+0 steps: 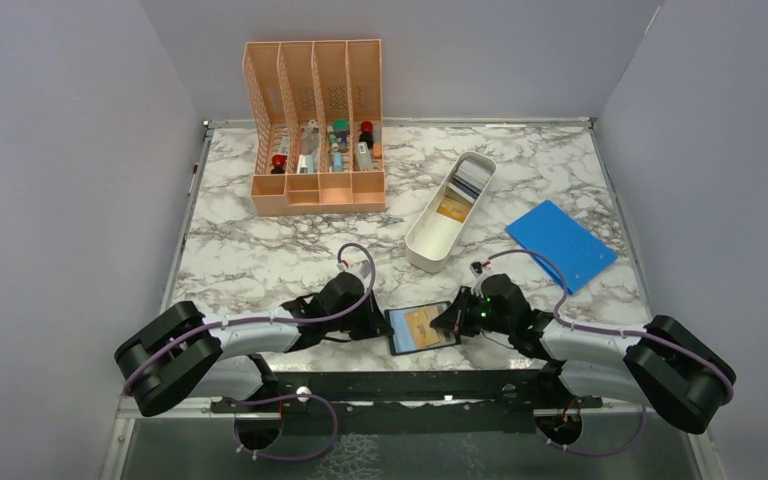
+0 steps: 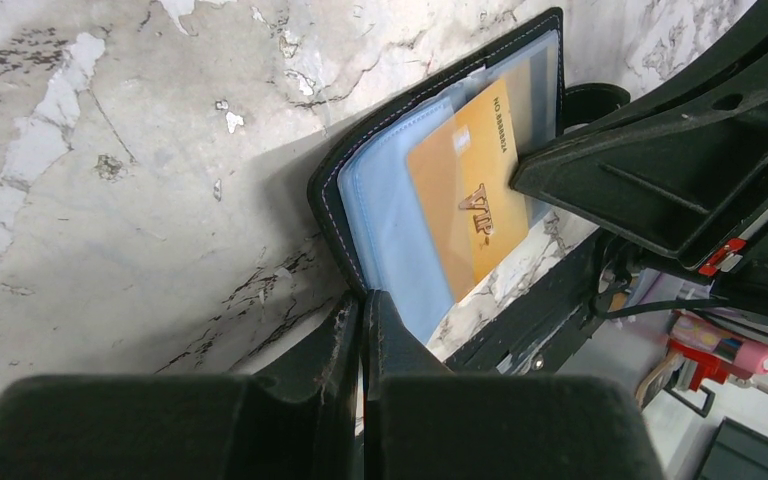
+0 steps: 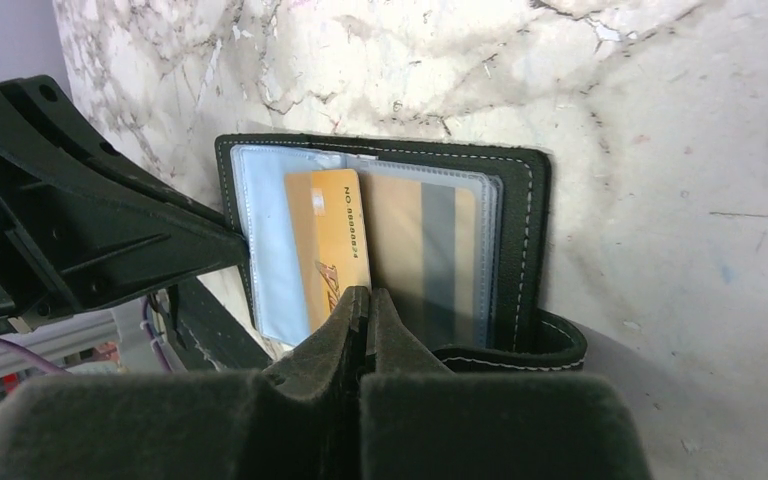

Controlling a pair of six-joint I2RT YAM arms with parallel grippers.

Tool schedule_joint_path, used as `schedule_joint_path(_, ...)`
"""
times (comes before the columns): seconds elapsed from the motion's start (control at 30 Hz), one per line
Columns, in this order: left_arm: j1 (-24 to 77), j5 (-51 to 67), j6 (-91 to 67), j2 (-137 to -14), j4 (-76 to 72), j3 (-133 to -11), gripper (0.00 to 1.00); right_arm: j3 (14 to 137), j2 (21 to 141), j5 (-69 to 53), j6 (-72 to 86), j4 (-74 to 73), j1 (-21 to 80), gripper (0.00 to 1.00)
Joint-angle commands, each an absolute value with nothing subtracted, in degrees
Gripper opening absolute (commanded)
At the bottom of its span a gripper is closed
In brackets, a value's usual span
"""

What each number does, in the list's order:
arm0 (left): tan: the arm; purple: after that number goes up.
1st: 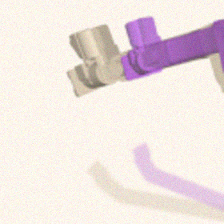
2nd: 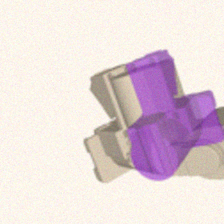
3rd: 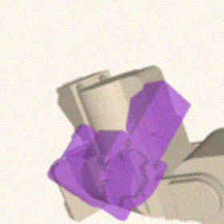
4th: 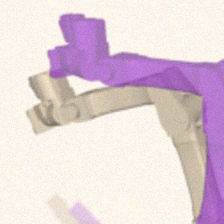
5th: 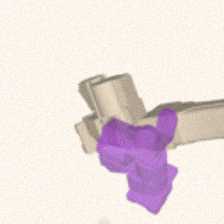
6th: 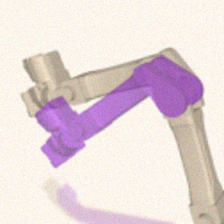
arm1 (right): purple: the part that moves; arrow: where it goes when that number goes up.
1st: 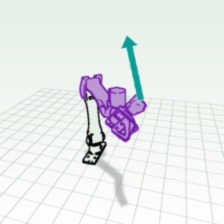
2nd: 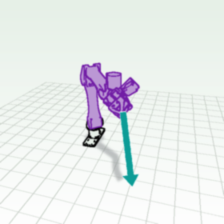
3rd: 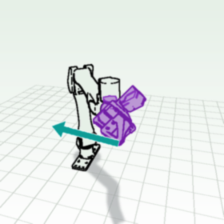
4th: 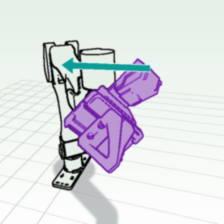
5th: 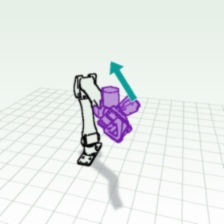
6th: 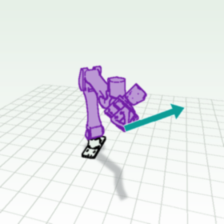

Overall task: Put the credit cards into the card holder
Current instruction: Insert the credit card into the card holder.

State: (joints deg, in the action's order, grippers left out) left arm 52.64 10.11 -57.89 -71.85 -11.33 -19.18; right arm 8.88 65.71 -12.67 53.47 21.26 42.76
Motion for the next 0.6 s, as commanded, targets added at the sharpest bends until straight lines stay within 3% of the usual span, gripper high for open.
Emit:
schedule_joint_path(0.0, 53.2, 12.1, -58.9, -70.5, -14.2, -17.8, 0.06, 7.4, 64.5, -8.5, 54.9, 21.8, 43.0, 0.01)
schedule_joint_path(0.37, 53.9, 12.5, -59.7, -72.2, -15.9, -18.5, 0.06, 7.9, 68.0, -10.4, 57.5, 26.2, 43.9, 0.01)
schedule_joint_path(0.57, 54.0, 12.6, -59.4, -73.1, -15.8, -19.8, 0.06, 9.2, 69.6, -10.5, 57.1, 25.4, 46.3, 0.07)
